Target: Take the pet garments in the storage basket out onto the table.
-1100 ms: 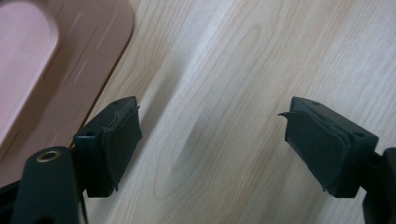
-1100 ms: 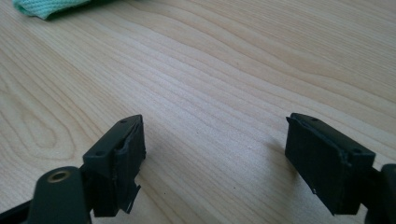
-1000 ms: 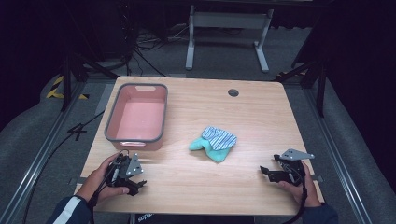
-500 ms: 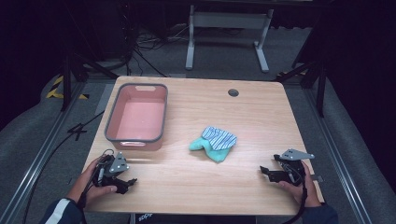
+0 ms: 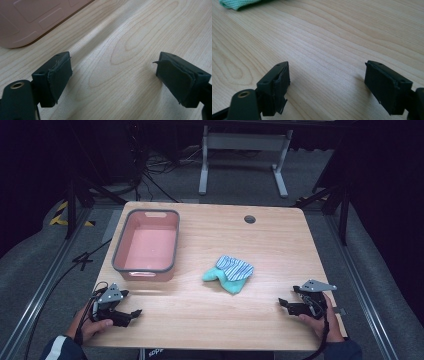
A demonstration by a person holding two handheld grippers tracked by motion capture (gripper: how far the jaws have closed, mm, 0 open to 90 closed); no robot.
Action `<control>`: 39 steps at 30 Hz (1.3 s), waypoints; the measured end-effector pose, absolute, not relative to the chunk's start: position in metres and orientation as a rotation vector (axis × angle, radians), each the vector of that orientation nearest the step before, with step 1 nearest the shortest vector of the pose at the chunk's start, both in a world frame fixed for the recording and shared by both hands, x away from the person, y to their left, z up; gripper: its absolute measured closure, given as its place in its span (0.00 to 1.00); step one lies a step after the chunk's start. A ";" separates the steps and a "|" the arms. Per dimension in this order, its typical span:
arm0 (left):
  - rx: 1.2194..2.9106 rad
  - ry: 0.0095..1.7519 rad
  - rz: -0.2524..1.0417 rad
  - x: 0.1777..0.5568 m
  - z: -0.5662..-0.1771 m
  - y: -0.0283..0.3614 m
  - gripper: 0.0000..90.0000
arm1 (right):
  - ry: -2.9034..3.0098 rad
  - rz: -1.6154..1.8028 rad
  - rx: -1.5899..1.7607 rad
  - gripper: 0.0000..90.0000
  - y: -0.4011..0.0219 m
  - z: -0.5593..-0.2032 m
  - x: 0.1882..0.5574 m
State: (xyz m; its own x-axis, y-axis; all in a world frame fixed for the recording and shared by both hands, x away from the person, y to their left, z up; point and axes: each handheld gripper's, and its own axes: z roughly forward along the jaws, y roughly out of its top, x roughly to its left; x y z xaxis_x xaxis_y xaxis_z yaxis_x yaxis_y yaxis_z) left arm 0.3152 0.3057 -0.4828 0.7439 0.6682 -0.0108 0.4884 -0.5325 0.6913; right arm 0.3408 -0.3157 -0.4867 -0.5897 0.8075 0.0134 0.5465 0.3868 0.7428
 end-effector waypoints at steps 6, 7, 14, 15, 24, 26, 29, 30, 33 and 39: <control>2.242 0.867 0.329 0.315 -0.483 0.306 0.15 | 2.299 1.030 1.176 0.23 -0.316 -0.487 0.341; 2.243 0.866 0.332 0.315 -0.483 0.306 0.15 | 2.299 1.031 1.177 0.23 -0.316 -0.487 0.341; 2.243 0.870 0.329 0.315 -0.483 0.305 0.15 | 2.300 1.033 1.182 0.24 -0.316 -0.487 0.341; 2.243 0.870 0.329 0.315 -0.483 0.305 0.14 | 2.300 1.033 1.182 0.24 -0.316 -0.487 0.341; 2.237 0.877 0.325 0.315 -0.483 0.305 0.14 | 2.299 1.033 1.183 0.24 -0.316 -0.487 0.341; 2.238 0.877 0.325 0.315 -0.483 0.305 0.14 | 2.300 1.033 1.182 0.24 -0.316 -0.487 0.341; 2.240 0.879 0.326 0.315 -0.483 0.305 0.14 | 2.299 1.034 1.182 0.24 -0.316 -0.487 0.341; 2.240 0.879 0.326 0.315 -0.483 0.305 0.14 | 2.299 1.034 1.184 0.24 -0.316 -0.487 0.341; 2.241 0.882 0.326 0.315 -0.483 0.305 0.14 | 2.299 1.036 1.182 0.24 -0.316 -0.487 0.341; 2.241 0.885 0.328 0.315 -0.483 0.304 0.13 | 2.300 1.037 1.182 0.24 -0.317 -0.487 0.341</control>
